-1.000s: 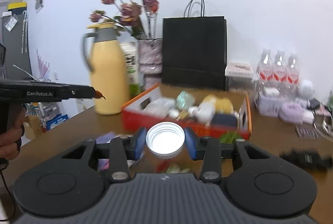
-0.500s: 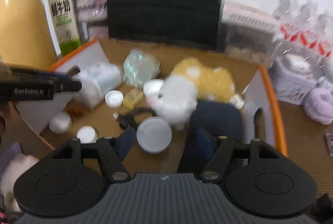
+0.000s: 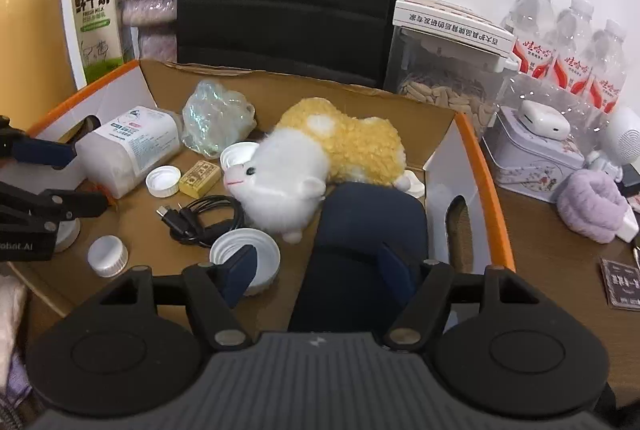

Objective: Organize objects
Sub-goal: 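Withdraw both open tools from the box back over the table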

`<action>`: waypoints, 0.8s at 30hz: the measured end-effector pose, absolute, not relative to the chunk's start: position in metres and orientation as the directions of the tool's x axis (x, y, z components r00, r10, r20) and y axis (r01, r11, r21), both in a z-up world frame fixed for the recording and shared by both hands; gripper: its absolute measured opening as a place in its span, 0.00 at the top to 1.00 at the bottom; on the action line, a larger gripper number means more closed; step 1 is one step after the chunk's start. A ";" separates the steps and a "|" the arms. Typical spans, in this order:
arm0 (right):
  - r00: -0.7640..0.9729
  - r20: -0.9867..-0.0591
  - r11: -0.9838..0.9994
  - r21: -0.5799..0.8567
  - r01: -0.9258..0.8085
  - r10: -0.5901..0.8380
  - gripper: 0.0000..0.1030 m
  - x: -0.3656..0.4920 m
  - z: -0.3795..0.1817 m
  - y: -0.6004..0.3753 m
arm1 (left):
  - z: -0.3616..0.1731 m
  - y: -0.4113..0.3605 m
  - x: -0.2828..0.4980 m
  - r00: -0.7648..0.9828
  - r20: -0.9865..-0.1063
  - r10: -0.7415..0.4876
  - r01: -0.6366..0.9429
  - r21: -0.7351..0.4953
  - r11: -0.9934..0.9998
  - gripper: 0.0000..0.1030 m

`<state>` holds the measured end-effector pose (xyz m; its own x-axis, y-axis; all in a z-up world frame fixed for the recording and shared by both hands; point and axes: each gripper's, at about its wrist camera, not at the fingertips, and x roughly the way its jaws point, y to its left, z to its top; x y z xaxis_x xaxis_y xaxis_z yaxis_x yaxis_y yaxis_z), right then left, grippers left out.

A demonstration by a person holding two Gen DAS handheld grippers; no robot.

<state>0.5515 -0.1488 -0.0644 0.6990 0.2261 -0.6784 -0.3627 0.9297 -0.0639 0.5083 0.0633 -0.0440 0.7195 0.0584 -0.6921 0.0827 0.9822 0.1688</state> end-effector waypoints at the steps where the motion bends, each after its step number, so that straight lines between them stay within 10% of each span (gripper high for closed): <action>1: 0.696 -0.680 0.933 -0.046 -0.357 0.233 0.32 0.548 -0.061 -0.150 | -0.041 0.067 0.505 0.717 -0.696 0.031 0.098 0.145 0.984 0.43; 17: 0.762 -0.462 0.873 0.058 -0.484 0.453 0.00 0.323 0.025 -0.201 | 0.057 0.059 0.254 0.916 -0.402 -0.004 -0.022 -0.059 0.998 0.09; 24: 0.787 -0.435 0.895 0.118 -0.431 0.437 0.00 0.184 -0.017 -0.238 | 0.008 0.026 0.126 0.877 -0.481 -0.004 0.037 0.060 0.998 0.05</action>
